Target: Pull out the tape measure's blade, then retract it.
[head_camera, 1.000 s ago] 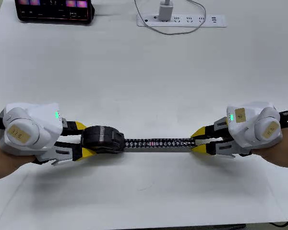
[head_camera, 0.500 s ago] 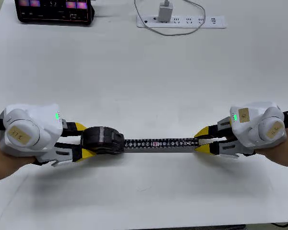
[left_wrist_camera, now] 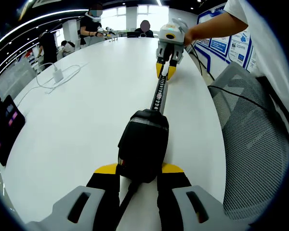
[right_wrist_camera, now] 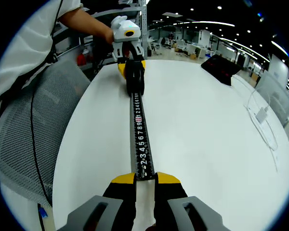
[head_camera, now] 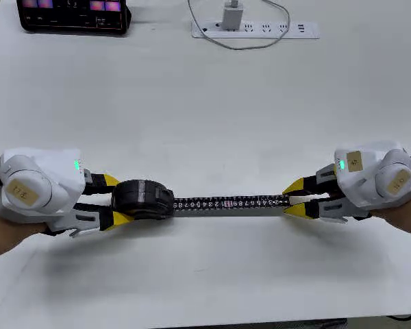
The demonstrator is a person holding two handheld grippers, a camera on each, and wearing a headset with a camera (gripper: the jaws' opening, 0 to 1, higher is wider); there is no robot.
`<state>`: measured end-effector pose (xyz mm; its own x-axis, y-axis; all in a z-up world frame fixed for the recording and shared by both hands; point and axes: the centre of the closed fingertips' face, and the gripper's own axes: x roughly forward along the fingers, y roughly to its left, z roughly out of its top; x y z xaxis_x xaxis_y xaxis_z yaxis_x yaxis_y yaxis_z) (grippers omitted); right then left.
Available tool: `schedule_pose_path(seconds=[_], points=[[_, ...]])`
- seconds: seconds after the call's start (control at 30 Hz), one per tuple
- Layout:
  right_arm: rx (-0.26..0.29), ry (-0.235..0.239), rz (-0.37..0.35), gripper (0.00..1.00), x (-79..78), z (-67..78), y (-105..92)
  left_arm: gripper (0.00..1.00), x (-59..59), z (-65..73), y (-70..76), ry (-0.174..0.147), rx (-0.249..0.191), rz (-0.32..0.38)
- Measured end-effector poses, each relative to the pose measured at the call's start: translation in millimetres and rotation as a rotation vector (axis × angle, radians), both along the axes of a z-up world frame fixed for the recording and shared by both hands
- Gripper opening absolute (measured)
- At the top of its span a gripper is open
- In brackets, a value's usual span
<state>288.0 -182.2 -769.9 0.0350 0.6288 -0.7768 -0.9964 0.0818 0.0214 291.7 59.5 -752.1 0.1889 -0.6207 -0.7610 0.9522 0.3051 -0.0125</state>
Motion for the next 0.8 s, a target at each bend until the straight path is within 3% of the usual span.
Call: schedule_pose_path(seconds=[0.8], points=[[-0.039,0.018,-0.017,0.09,-3.3,0.2,-22.4,0.24,0.1,-0.1,-0.6,0.001,-0.001,-0.001]])
